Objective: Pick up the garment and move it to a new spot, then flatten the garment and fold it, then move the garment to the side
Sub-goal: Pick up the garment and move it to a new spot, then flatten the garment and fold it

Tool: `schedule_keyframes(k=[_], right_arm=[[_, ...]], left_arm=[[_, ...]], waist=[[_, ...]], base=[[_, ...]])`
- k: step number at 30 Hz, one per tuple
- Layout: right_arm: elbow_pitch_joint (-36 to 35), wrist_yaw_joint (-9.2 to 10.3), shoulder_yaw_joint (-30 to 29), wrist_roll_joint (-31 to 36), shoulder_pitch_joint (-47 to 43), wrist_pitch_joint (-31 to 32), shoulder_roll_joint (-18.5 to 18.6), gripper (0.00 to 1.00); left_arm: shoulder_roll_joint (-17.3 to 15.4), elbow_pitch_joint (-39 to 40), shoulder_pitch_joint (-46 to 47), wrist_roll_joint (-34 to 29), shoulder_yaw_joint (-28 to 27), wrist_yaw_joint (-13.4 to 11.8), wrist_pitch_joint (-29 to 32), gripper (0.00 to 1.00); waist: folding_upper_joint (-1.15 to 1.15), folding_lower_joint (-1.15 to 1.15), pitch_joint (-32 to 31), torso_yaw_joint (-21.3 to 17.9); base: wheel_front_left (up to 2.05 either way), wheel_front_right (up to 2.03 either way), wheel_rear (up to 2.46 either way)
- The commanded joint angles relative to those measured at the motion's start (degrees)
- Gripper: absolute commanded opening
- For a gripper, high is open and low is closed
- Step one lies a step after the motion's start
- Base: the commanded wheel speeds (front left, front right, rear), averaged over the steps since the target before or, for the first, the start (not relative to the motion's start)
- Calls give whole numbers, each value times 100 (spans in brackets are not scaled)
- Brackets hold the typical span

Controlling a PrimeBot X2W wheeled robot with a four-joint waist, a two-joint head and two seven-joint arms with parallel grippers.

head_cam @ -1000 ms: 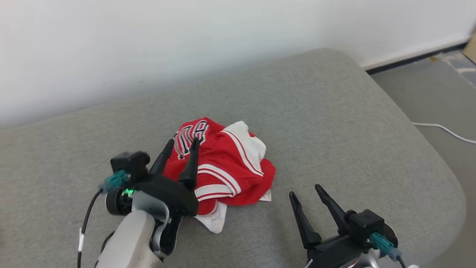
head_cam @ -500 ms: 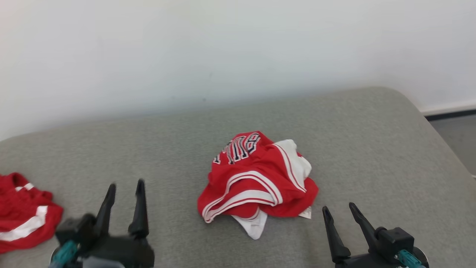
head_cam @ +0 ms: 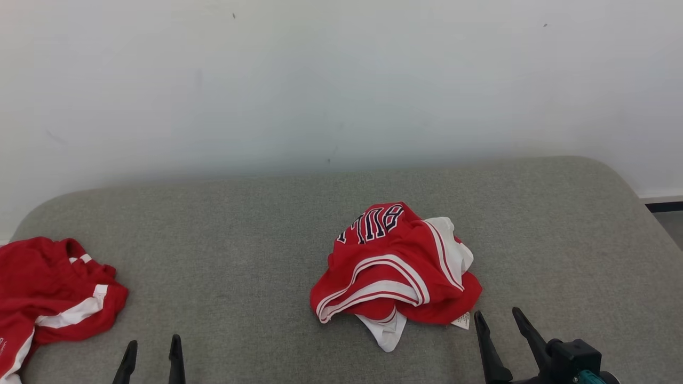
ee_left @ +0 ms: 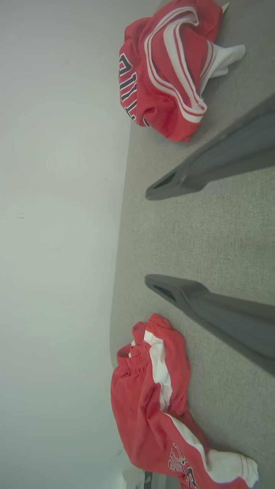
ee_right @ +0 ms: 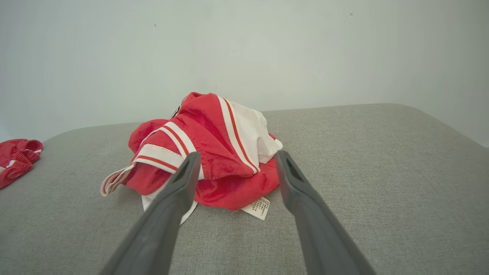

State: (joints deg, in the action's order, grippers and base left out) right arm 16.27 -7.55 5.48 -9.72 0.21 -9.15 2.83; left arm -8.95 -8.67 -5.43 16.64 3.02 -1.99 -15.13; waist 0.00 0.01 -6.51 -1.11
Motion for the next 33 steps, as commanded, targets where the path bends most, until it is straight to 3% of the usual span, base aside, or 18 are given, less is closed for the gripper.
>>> schedule_keyframes(k=[1, 21, 33], right_arm=[[19, 12, -10, 0, -38, -19, 10, 100], [140, 12, -20, -117, -2, -82, 9, 100], [410, 12, 135, 24, 594, 121, 10, 100]], left_arm=[[30, 37, -85, -15, -37, -5, -2, 100], [248, 30, -163, -139, -176, 85, -3, 100], [316, 45, -104, -201, -139, 141, -3, 100]], waist=[[0, -1, 11, -24], [0, -1, 20, 13], [0, -1, 121, 227]], base=[[0, 0, 0], [0, 0, 0], [0, 0, 0]])
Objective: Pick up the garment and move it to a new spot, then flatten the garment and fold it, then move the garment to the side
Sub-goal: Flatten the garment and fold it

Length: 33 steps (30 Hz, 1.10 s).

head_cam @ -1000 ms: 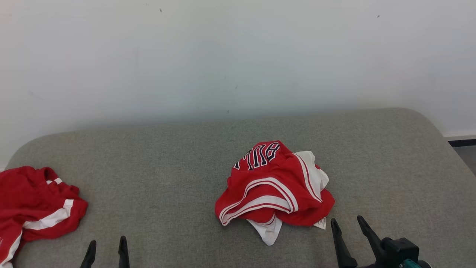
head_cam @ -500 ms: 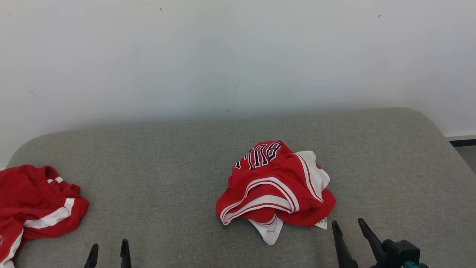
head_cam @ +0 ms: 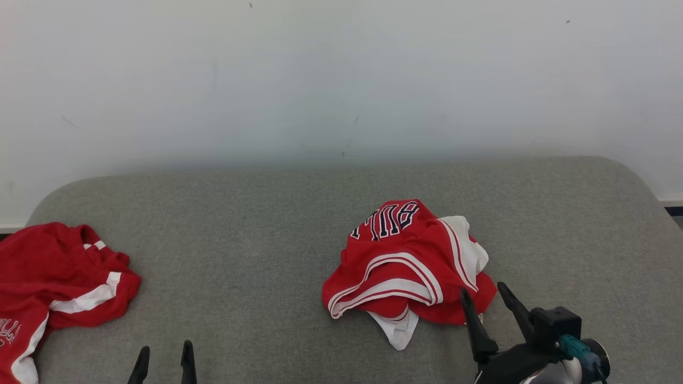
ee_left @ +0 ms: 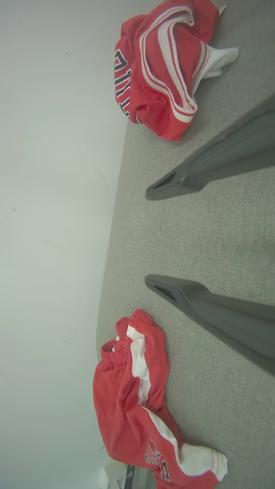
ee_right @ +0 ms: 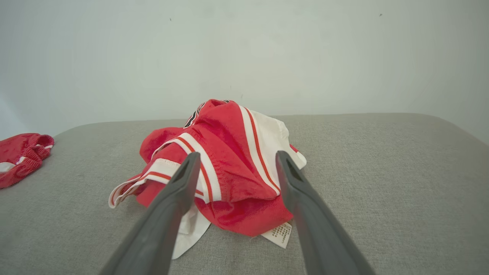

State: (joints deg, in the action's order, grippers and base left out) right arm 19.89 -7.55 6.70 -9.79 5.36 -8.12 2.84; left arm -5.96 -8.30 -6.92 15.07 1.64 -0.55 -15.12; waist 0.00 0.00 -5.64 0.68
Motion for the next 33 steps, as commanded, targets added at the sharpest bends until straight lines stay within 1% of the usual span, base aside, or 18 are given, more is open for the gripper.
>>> schedule_keyframes(k=[1, 5, 8, 16, 23, 29, 30, 31, 32, 33], right_arm=[[142, 12, 12, 106, 198, 86, 9, 100], [639, 12, -75, 242, 644, 349, 8, 100], [1062, 12, -227, 464, 929, 487, 7, 100], [2049, 12, -235, 668, 1361, 366, 8, 100], [2575, 12, 72, 470, 1622, 207, 9, 100], [2972, 12, -154, 697, 1812, 104, 7, 100], [3027, 12, -194, 683, 1838, 77, 8, 94], [3058, 12, -231, 696, 1881, 15, 8, 45], [3092, 12, -250, 732, 1923, -25, 7, 0], [3119, 12, -274, 726, 1954, -60, 7, 0]], left_arm=[[24, 19, 56, -42, 14, 3, -4, 100], [21, 40, 95, -66, 16, 39, -4, 100], [-12, 51, 192, -74, 36, 48, -5, 100], [-87, 87, 379, -192, 160, 84, -4, 100], [-166, 32, 536, -224, 215, 123, 6, 100], [-201, -22, 583, -243, 250, 142, 2, 100], [-202, -27, 590, -248, 257, 139, 1, 100], [-201, -34, 593, -248, 266, 143, 1, 100], [-200, -41, 595, -247, 273, 145, 1, 100], [-199, -49, 592, -244, 280, 145, 0, 100]], waist=[[0, 0, 50, 81], [0, 0, 120, 224], [0, 0, 183, 343], [0, 0, 295, 593], [0, 0, 339, 753], [0, 0, 351, 809], [0, 0, 352, 815], [0, 0, 350, 818], [0, 0, 346, 819], [0, 0, 339, 817]], base=[[0, 0, 0], [0, 0, 0], [0, 0, 0], [0, 0, 0], [0, 0, 0], [0, 0, 0], [0, 0, 0], [0, 0, 0], [0, 0, 0], [0, 0, 0]])
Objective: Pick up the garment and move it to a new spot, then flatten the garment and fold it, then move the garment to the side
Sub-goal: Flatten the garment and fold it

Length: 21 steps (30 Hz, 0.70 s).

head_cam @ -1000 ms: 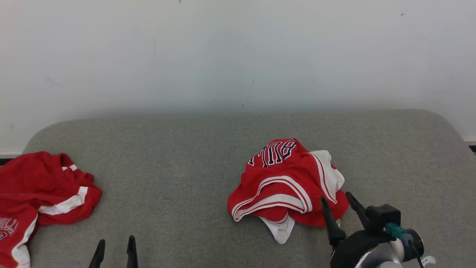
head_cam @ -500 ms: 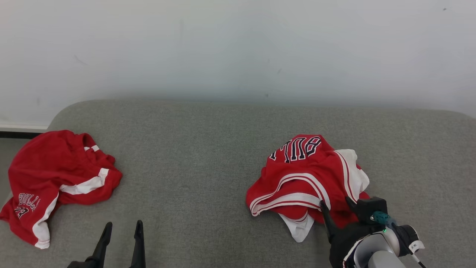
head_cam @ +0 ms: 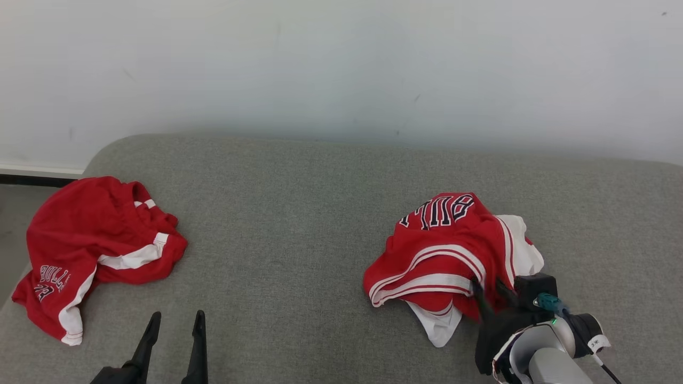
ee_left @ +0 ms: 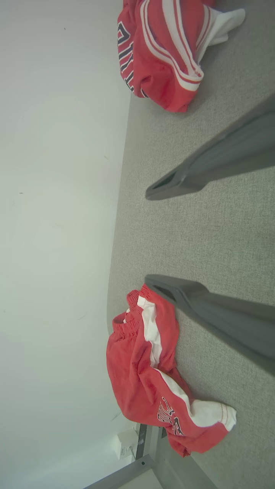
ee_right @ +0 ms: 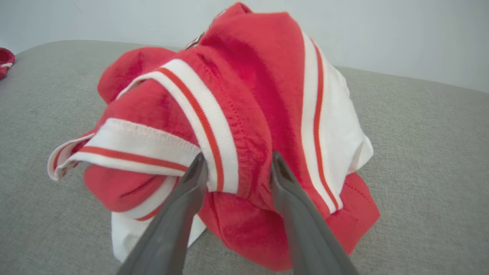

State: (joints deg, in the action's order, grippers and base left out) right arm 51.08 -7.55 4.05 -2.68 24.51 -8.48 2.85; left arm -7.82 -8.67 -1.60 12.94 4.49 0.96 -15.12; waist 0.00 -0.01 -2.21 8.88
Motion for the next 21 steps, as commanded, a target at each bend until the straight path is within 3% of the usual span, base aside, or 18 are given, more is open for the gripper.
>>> schedule_keyframes(k=[1, 6, 10, 16, 21], right_arm=[[3, 12, -26, 0, 75, -91, 7, 0], [-194, 12, 213, -205, 335, -306, 5, 0], [-580, 12, 747, -543, 717, -278, 6, 0], [-1146, 12, 1590, -1081, 1678, -111, 6, 0], [-1473, 12, 1896, -1484, 2667, -216, 7, 0]], left_arm=[[-10, -20, 55, -27, -1, -7, 0, 100], [4, -52, -5, 15, -12, -22, -2, 100], [7, -23, -3, 54, -70, -27, -3, 100], [30, 40, 63, 62, -134, -8, -4, 100], [57, 60, 118, 30, -169, 26, -4, 100]], waist=[[0, 1, -12, -7], [0, 1, -70, -84], [0, 1, -79, -201], [0, 1, 6, -358], [0, 1, 77, -394]], base=[[0, 0, 0], [0, 0, 0], [0, 0, 0], [0, 0, 0], [0, 0, 0]])
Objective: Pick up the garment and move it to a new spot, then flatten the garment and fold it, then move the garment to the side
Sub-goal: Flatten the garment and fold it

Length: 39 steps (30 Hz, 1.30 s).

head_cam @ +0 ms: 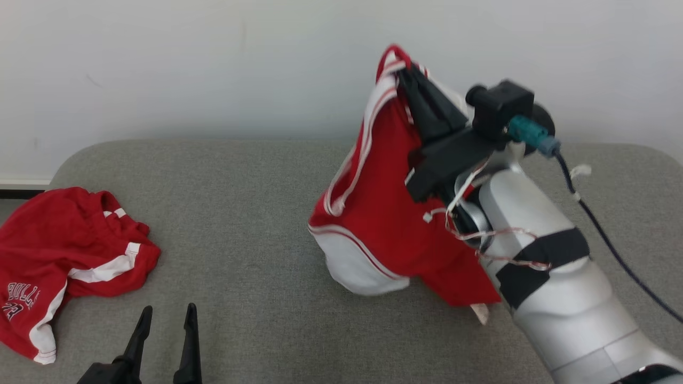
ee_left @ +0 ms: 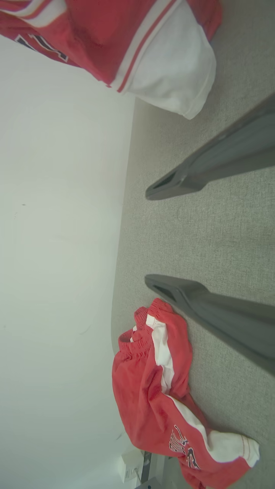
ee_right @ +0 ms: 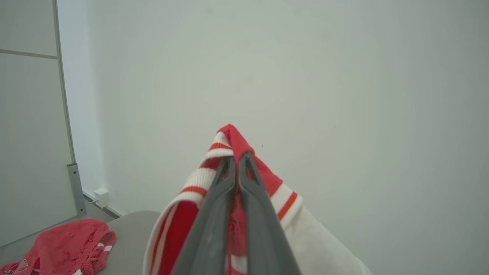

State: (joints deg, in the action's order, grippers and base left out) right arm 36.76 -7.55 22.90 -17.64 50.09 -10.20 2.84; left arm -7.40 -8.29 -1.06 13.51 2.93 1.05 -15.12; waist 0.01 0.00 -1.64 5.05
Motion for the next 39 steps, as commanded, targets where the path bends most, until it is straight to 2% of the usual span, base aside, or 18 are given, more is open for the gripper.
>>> schedule_keyframes(k=[1, 5, 9, 13, 18, 24, 25, 26, 31, 34, 39], right_arm=[[-64, 12, 23, -61, 288, -92, 6, 0], [-150, 12, 20, -252, 763, -277, 5, 0], [-202, 12, -405, -336, 1096, -463, 12, 0], [469, 12, -1099, 153, 686, -461, 67, 0], [1501, 12, -1956, 878, -35, -164, 383, 0], [2145, 12, -3000, 1716, -809, -89, 774, 0], [2202, 12, -3151, 1874, -916, -75, 832, 33], [2257, 12, -3329, 2014, -1023, -39, 868, 100], [2213, 12, -3933, 2593, -1393, 142, 832, 100], [2001, 12, -4116, 2860, -1534, 242, 667, 100], [1526, 12, -3762, 2992, -1605, 395, 221, 100]], left_arm=[[21, 23, 75, -38, -16, 30, -4, 100], [32, 15, 64, -56, -27, 47, -4, 100], [62, 7, 49, -81, -57, 84, -4, 100], [102, -19, 68, -102, -68, 106, -4, 100], [146, -47, 134, -138, -61, 159, -5, 100], [176, -101, 235, -198, -58, 239, -5, 100], [181, -112, 251, -212, -58, 236, -5, 100], [183, -121, 266, -222, -57, 249, -5, 100], [193, -183, 201, -245, -79, 291, -5, 100], [190, -209, 113, -243, -97, 323, -5, 100], [185, -196, 35, -274, -126, 338, -5, 100]], waist=[[-1, 0, 29, -8], [-1, 0, 51, 7], [-1, 0, 97, -5], [-1, 0, 129, -34], [-1, 0, 255, -110], [-1, 0, 369, -206], [-1, 0, 369, -213], [-1, 0, 362, -219], [-1, 0, 241, -243], [-1, 0, 133, -249], [-1, 0, 32, -234]], base=[[0, 0, 0], [0, 0, 0], [0, 0, 0], [0, 0, 0], [0, 0, 0], [0, 0, 0], [0, 0, 0], [0, 0, 0], [0, 0, 0], [0, 0, 0], [0, 0, 0]])
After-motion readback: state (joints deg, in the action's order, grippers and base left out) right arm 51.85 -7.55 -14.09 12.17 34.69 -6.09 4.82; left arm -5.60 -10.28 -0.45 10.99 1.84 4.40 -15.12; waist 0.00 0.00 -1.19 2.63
